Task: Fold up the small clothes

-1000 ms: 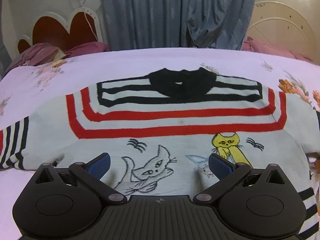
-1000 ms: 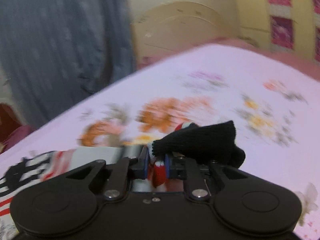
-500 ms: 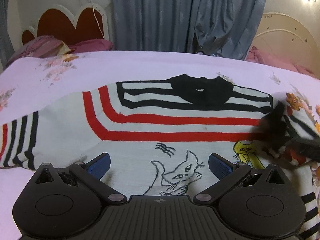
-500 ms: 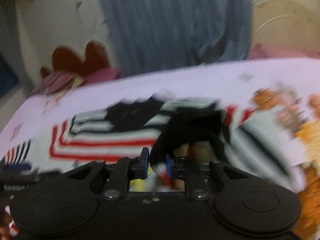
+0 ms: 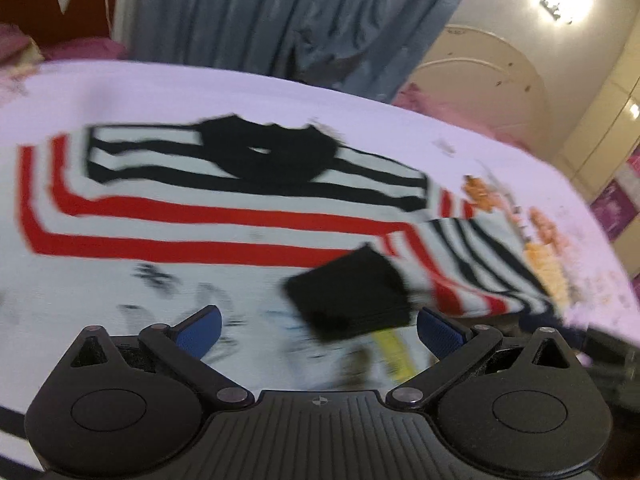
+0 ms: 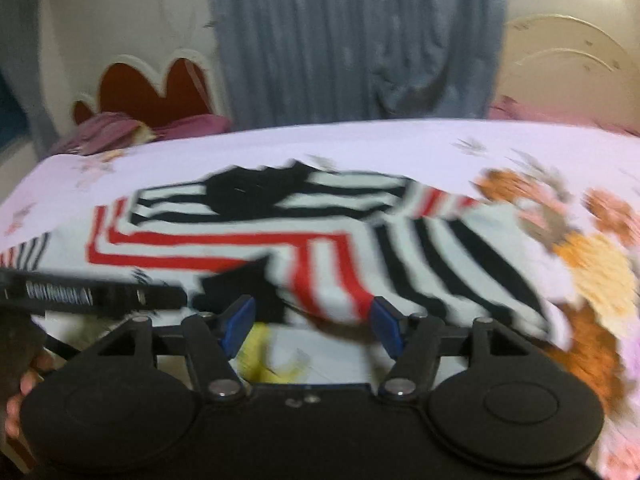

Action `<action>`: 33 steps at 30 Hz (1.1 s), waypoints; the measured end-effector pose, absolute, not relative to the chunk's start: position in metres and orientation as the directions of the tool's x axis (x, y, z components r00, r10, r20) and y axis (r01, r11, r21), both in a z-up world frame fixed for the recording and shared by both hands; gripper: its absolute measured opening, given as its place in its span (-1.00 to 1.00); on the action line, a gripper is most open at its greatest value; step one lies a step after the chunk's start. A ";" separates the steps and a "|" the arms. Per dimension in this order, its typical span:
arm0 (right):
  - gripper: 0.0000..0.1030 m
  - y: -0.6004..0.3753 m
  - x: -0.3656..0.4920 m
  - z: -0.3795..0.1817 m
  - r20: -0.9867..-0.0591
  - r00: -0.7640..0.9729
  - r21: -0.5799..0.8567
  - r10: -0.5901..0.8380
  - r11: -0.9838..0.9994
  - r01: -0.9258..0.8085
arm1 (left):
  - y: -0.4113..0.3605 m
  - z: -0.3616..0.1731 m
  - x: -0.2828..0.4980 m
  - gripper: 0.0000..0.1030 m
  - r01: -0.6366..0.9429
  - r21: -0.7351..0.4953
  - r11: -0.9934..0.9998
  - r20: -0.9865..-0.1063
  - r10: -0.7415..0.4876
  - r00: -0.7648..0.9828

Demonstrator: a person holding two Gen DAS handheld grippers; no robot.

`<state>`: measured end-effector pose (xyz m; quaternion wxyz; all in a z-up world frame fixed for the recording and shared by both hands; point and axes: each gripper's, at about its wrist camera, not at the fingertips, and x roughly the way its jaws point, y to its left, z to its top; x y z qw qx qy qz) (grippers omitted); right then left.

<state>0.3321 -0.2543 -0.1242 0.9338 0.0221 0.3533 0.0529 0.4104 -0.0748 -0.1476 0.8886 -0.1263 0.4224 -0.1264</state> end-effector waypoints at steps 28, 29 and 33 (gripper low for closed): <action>0.34 -0.317 0.350 -0.151 -0.687 0.727 0.164 -0.017 0.970 0.178 | -0.037 -0.140 0.412 -0.85 0.060 -0.514 0.856 -0.548 -0.381 0.745; 0.24 -0.315 0.351 -0.150 -0.685 0.729 0.164 -0.012 0.972 0.170 | -0.029 -0.139 0.411 -0.85 0.040 -0.508 0.860 -0.547 -0.359 0.757; -0.24 -0.303 0.358 -0.149 -0.692 0.722 0.153 0.015 0.980 0.126 | 0.008 -0.145 0.408 -0.85 -0.052 -0.480 0.876 -0.571 -0.267 0.776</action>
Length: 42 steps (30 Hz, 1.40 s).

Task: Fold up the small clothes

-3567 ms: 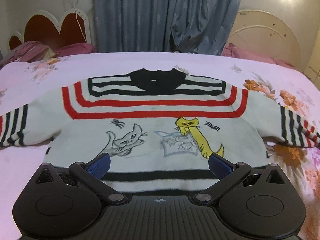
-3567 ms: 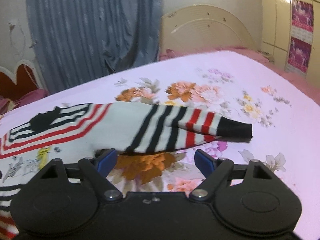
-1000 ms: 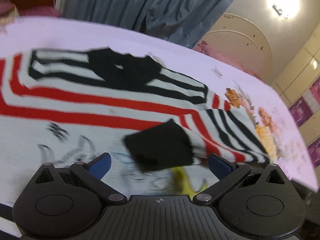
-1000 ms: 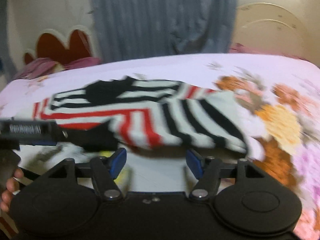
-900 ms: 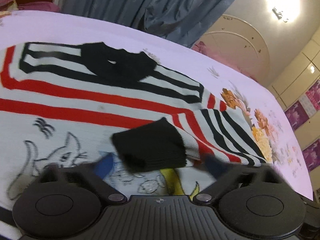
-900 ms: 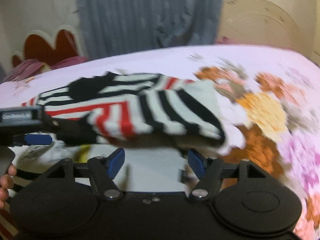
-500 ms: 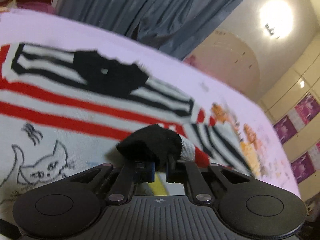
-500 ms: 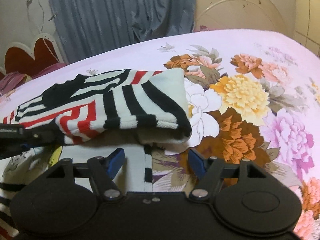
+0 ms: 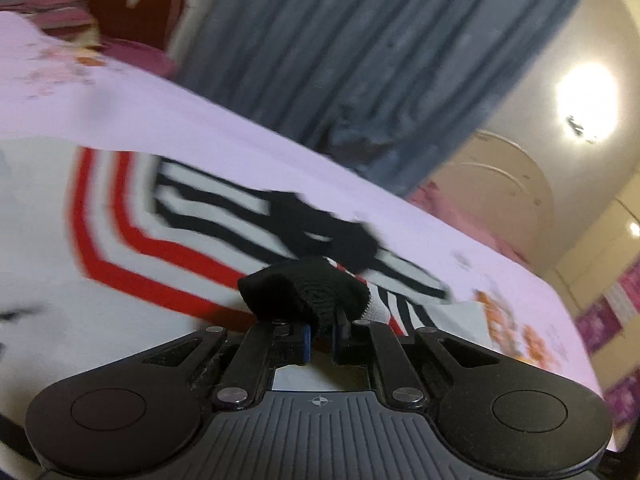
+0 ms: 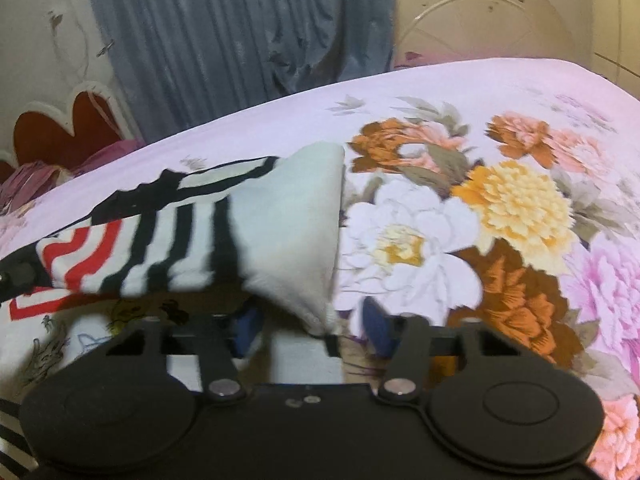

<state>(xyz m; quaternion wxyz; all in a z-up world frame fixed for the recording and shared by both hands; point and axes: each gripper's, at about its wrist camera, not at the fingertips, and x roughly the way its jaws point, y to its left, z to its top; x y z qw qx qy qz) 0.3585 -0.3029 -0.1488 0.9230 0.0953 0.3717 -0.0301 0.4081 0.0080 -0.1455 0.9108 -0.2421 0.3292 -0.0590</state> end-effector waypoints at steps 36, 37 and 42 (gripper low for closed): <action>-0.24 -0.310 0.459 -0.145 -0.663 0.749 0.125 -0.016 0.983 0.132 | -0.017 -0.177 0.424 0.21 -0.046 -0.293 0.955 -0.683 -0.176 0.709; -0.24 -0.311 0.464 -0.146 -0.661 0.750 0.124 -0.019 0.983 0.135 | -0.017 -0.176 0.424 0.21 -0.048 -0.296 0.954 -0.684 -0.176 0.707; -0.23 -0.320 0.487 -0.165 -0.708 0.700 0.038 -0.097 0.984 0.176 | -0.013 -0.176 0.421 0.21 -0.035 -0.285 0.958 -0.683 -0.177 0.709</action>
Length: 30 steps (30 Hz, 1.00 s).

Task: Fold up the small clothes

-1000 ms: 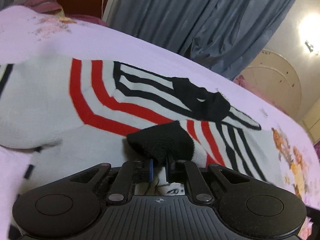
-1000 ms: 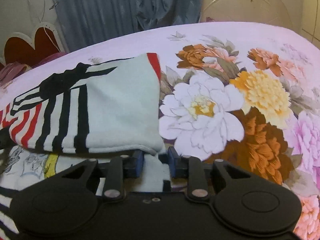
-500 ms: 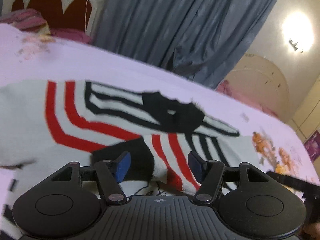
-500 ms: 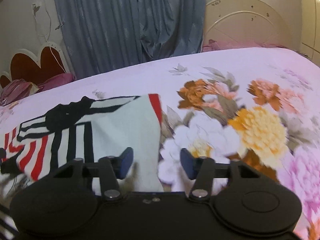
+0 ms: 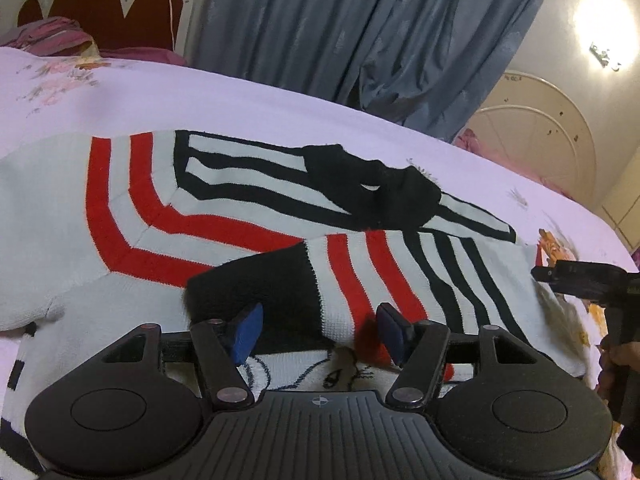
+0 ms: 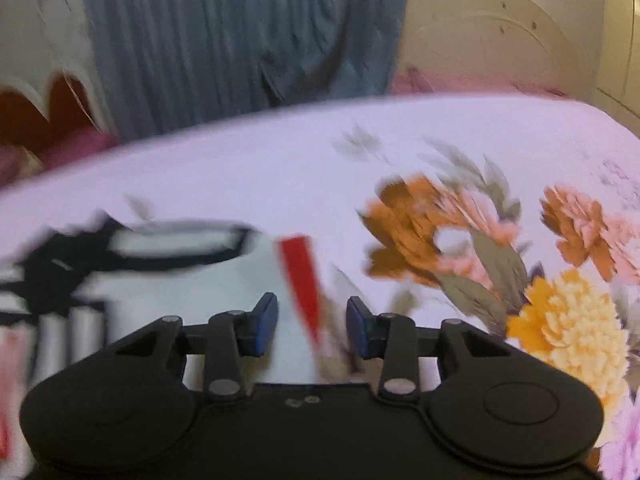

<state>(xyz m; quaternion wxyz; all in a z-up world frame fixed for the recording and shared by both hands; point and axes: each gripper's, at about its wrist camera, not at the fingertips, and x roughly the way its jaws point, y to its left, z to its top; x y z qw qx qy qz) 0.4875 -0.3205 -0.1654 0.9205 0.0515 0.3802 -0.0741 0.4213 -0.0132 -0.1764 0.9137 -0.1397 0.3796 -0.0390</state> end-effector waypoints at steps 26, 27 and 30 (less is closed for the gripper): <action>0.17 -0.254 0.359 -0.118 -0.650 0.744 0.121 0.156 0.987 -0.101 | 0.069 -0.136 0.329 0.52 -0.286 -0.274 0.918 -0.716 0.004 0.698; 0.18 -0.248 0.356 -0.116 -0.649 0.741 0.127 0.171 0.985 -0.116 | 0.078 -0.136 0.322 0.52 -0.309 -0.276 0.910 -0.718 0.018 0.696; 0.19 -0.230 0.349 -0.114 -0.649 0.731 0.135 0.211 0.977 -0.163 | 0.115 -0.139 0.300 0.52 -0.389 -0.283 0.877 -0.723 0.072 0.687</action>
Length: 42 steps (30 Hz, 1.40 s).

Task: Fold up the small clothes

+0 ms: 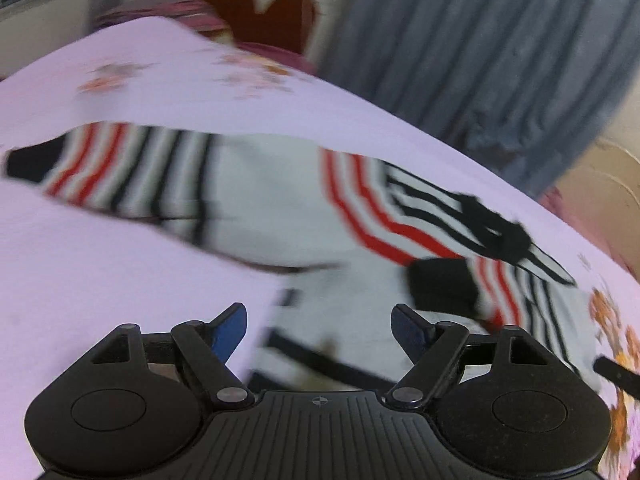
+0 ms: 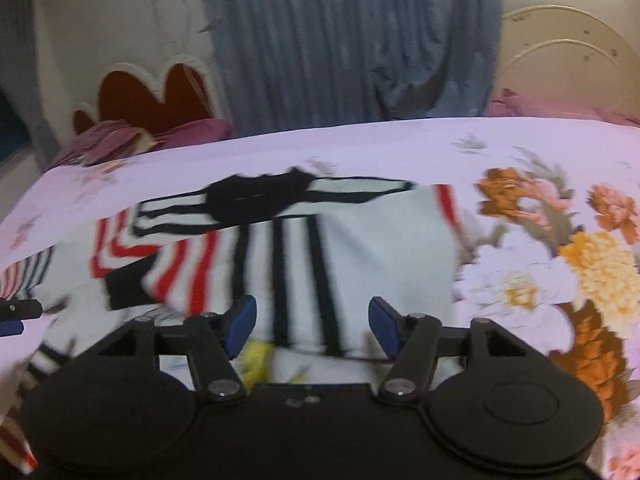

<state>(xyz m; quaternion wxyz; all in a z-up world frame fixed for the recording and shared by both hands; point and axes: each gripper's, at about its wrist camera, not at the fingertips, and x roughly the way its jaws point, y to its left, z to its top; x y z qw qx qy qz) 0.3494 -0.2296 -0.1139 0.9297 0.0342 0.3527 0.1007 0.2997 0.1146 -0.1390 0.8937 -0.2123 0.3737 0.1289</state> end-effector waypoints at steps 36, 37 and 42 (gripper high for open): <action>0.23 -0.055 0.392 -0.144 -0.701 0.703 0.017 0.120 0.988 -0.151 | 0.359 -0.208 0.322 -0.71 -0.557 -0.552 0.621 -0.605 0.162 0.780; 0.23 -0.056 0.395 -0.144 -0.698 0.708 0.013 0.111 0.990 -0.143 | 0.355 -0.200 0.323 -0.71 -0.534 -0.555 0.638 -0.583 0.160 0.797; 0.23 -0.059 0.416 -0.164 -0.737 0.672 -0.006 0.072 0.994 -0.112 | 0.319 -0.154 0.339 -0.71 -0.380 -0.532 0.757 -0.486 0.095 0.869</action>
